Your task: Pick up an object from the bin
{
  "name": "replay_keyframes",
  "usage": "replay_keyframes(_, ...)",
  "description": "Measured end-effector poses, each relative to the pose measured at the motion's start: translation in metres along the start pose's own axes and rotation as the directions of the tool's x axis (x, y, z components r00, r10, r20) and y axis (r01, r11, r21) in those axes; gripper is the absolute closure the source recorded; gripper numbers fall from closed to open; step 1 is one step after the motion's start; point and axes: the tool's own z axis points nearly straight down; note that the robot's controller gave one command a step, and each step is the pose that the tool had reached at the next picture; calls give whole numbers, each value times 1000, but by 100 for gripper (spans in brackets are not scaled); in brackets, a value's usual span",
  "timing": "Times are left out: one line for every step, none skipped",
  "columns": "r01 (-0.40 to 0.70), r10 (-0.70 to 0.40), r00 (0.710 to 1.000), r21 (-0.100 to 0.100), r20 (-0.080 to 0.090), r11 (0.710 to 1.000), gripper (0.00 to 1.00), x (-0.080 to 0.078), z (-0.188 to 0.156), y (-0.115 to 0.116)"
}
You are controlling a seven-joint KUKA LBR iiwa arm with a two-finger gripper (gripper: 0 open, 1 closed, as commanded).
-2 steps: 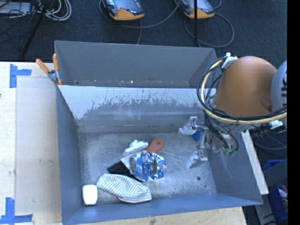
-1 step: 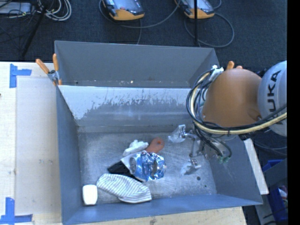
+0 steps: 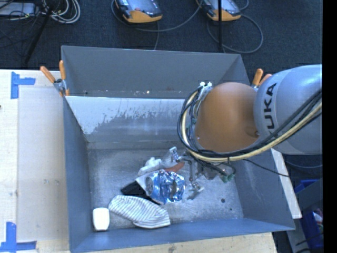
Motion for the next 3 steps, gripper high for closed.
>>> replay_keyframes(158,-158,987,-1,0,987,0,-11,7,19)
replay_keyframes(420,-420,908,-1,9,908,0,-69,64,-7)
replay_keyframes(415,-415,910,11,15,910,100,-69,68,-11)
